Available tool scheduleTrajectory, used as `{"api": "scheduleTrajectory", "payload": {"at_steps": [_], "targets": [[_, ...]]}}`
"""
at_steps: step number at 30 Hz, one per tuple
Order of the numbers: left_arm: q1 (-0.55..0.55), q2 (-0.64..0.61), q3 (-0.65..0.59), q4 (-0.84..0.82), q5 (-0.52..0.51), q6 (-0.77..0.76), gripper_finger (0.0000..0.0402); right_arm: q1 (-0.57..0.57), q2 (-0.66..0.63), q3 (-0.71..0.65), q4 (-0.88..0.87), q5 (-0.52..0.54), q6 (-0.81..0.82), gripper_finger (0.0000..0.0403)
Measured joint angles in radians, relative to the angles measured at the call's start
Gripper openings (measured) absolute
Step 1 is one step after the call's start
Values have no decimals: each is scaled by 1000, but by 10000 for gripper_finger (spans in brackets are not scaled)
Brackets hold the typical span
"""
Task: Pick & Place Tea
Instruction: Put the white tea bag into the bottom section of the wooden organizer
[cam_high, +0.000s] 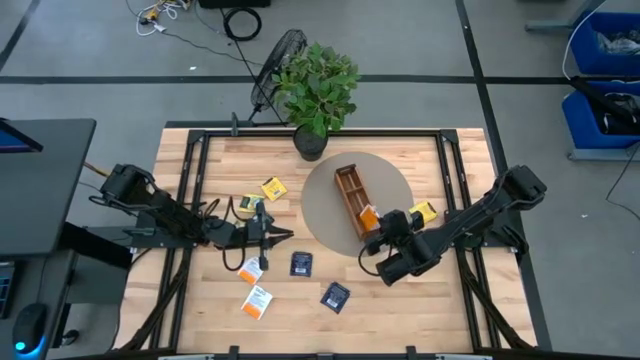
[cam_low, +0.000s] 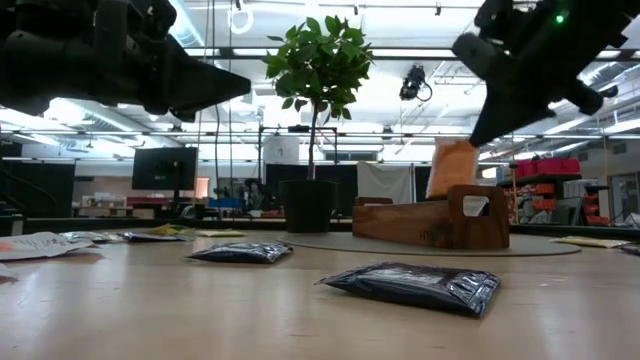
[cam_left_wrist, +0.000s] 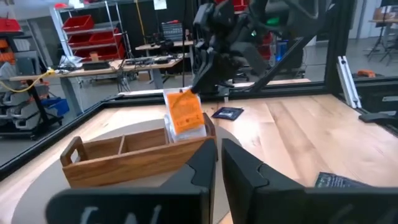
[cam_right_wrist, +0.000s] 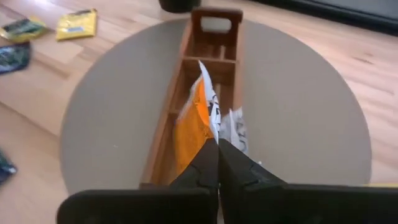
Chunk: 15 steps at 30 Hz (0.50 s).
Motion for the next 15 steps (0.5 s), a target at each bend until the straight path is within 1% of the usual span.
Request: {"api": "scheduleTrajectory", "payload": {"at_steps": [3, 8, 11, 15], "targets": [[4, 0, 0, 4, 0, 3, 32, -2, 25, 0, -31, -18, 51, 0], [3, 0, 0, 15, 0, 3, 32, -3, 45, 0, -97, -18, 131, 0], [3, 0, 0, 16, 0, 8, 32, -3, 45, 0, -81, -21, 133, 0], [3, 0, 0, 15, 0, 10, 32, -3, 45, 0, -35, -41, 91, 0]]}}
